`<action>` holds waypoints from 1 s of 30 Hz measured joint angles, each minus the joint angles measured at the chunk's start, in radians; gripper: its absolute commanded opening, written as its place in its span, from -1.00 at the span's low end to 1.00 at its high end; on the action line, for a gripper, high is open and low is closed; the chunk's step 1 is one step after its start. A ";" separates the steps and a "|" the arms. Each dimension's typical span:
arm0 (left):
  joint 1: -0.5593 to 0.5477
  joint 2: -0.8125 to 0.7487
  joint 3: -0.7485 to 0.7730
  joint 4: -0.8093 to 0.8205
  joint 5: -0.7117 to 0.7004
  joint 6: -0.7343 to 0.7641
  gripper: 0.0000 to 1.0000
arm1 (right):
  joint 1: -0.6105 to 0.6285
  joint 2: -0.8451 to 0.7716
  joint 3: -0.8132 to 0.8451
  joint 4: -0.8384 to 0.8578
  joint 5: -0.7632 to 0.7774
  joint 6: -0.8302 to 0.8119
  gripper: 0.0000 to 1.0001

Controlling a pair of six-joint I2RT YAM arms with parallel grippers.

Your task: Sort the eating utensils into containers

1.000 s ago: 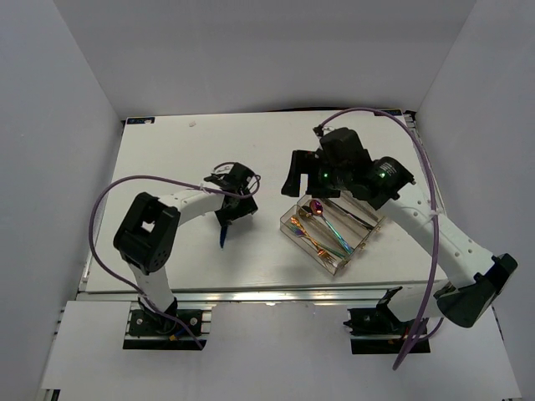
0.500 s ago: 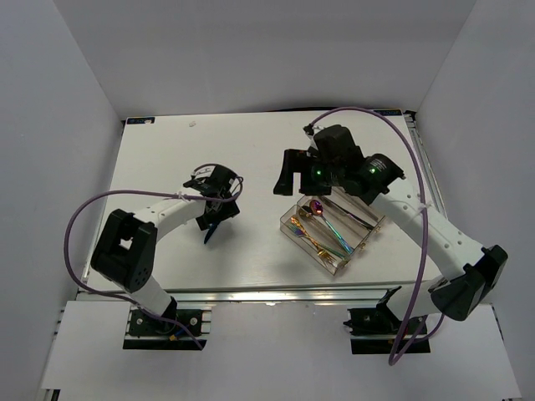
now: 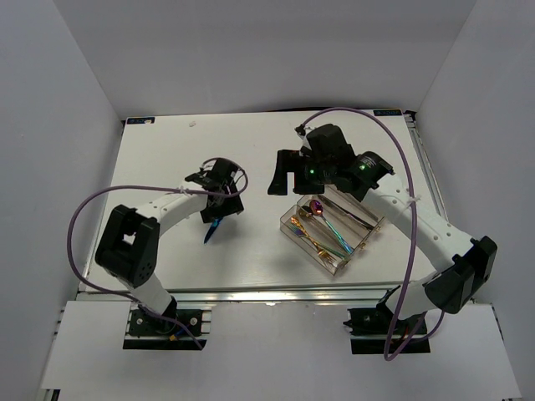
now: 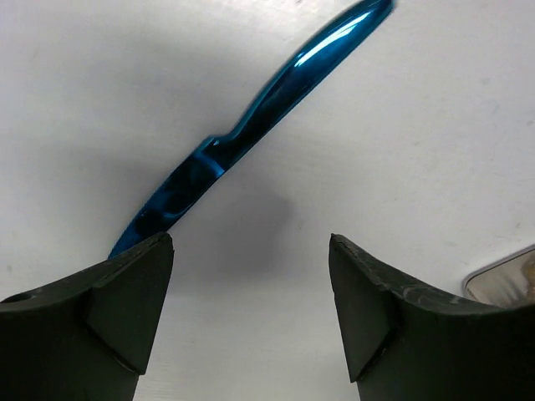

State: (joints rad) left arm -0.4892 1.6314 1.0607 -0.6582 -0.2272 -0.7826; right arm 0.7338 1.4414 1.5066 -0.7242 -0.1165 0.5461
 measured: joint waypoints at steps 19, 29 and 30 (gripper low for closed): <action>0.061 0.291 0.207 0.097 0.104 0.564 0.48 | -0.085 -0.121 -0.097 -0.026 -0.044 -0.080 0.79; 0.061 0.348 0.280 0.103 0.149 0.618 -0.05 | -0.105 -0.159 -0.097 -0.040 -0.048 -0.097 0.79; 0.061 0.348 0.280 0.102 0.150 0.618 -0.11 | -0.106 -0.159 -0.097 -0.040 -0.048 -0.098 0.79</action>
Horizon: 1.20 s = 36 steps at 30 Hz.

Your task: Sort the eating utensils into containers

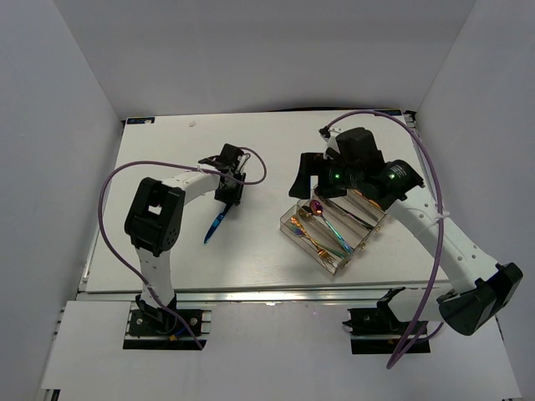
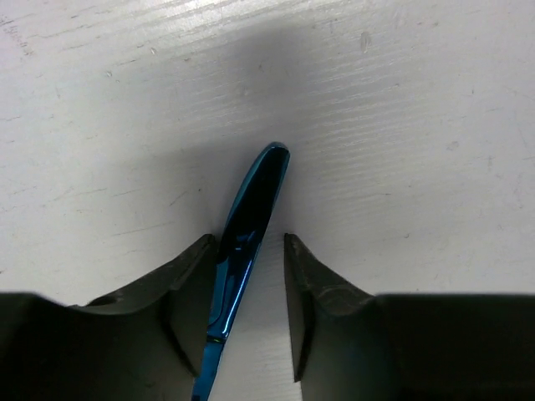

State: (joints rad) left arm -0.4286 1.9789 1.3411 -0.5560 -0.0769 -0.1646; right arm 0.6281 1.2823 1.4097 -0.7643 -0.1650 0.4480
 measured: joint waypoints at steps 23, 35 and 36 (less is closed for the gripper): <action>-0.021 -0.027 -0.023 -0.051 -0.021 -0.114 -1.00 | -0.029 -0.058 -0.116 0.054 -0.085 0.029 0.79; -0.050 -0.044 -0.025 -0.175 -0.024 -0.292 -1.00 | -0.021 -0.092 -0.376 0.298 -0.269 0.061 0.79; -0.052 -0.045 -0.026 -0.180 -0.024 -0.304 -1.00 | -0.017 -0.094 -0.403 0.324 -0.282 0.069 0.79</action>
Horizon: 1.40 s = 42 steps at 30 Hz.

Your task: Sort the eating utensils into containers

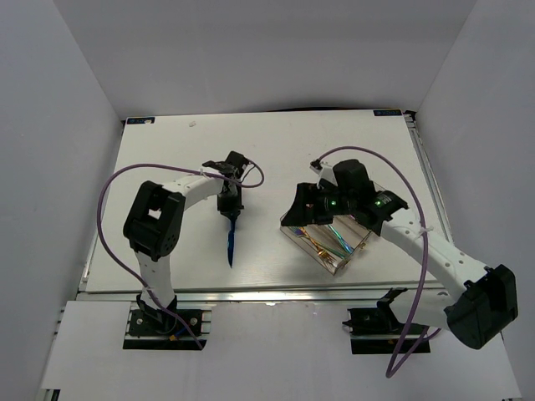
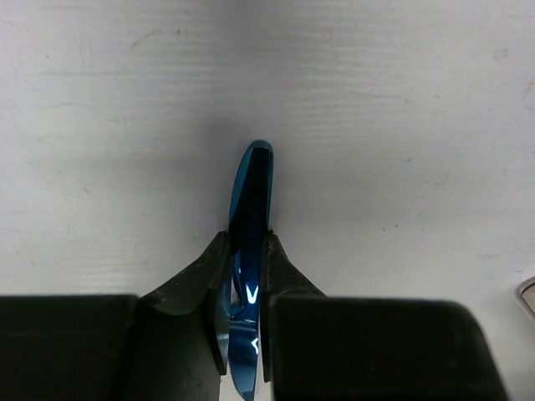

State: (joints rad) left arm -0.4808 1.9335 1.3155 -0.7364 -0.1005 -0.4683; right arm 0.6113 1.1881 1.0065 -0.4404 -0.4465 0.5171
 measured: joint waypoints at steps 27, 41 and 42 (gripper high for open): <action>-0.057 -0.007 0.000 -0.081 -0.095 -0.097 -0.43 | 0.124 0.047 -0.141 0.214 0.010 0.071 0.79; -0.061 -0.013 -0.032 -0.044 -0.096 -0.098 -0.66 | 0.124 0.026 -0.141 0.200 0.034 0.074 0.79; -0.063 -0.017 -0.039 -0.038 -0.097 -0.098 -0.72 | 0.124 0.022 -0.141 0.200 0.037 0.074 0.79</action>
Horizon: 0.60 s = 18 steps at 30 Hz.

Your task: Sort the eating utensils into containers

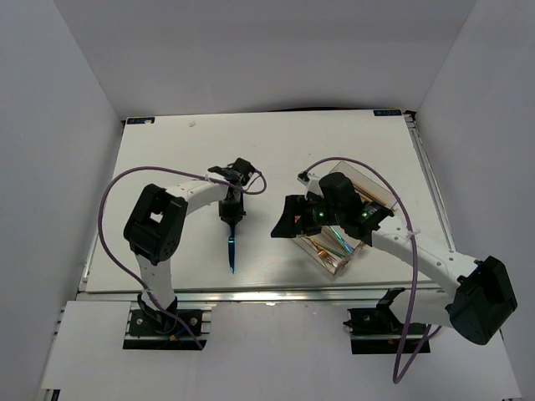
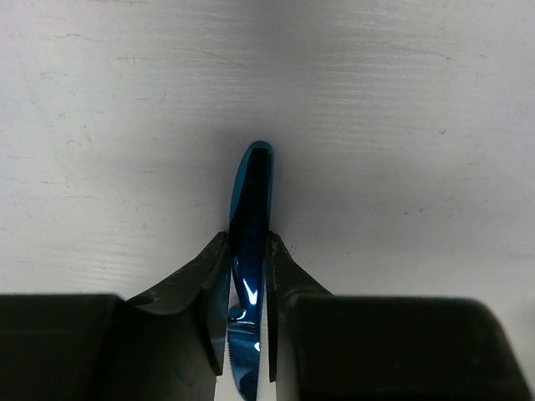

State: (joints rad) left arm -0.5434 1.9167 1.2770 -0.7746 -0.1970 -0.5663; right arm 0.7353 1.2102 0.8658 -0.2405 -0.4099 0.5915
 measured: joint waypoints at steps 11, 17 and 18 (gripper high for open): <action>-0.002 -0.065 -0.096 0.105 0.002 -0.032 -1.00 | 0.000 -0.021 -0.004 0.007 -0.005 0.005 0.79; -0.002 -0.076 -0.096 0.089 -0.004 -0.072 -1.00 | 0.008 -0.011 -0.105 0.075 -0.012 0.032 0.79; -0.003 -0.075 -0.089 0.069 -0.005 -0.081 -1.00 | 0.018 0.002 -0.117 0.087 -0.012 0.037 0.79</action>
State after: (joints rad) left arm -0.5461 1.8416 1.1885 -0.7052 -0.2016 -0.6472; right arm 0.7532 1.2118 0.7483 -0.1539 -0.4221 0.6285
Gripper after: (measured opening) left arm 0.287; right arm 0.895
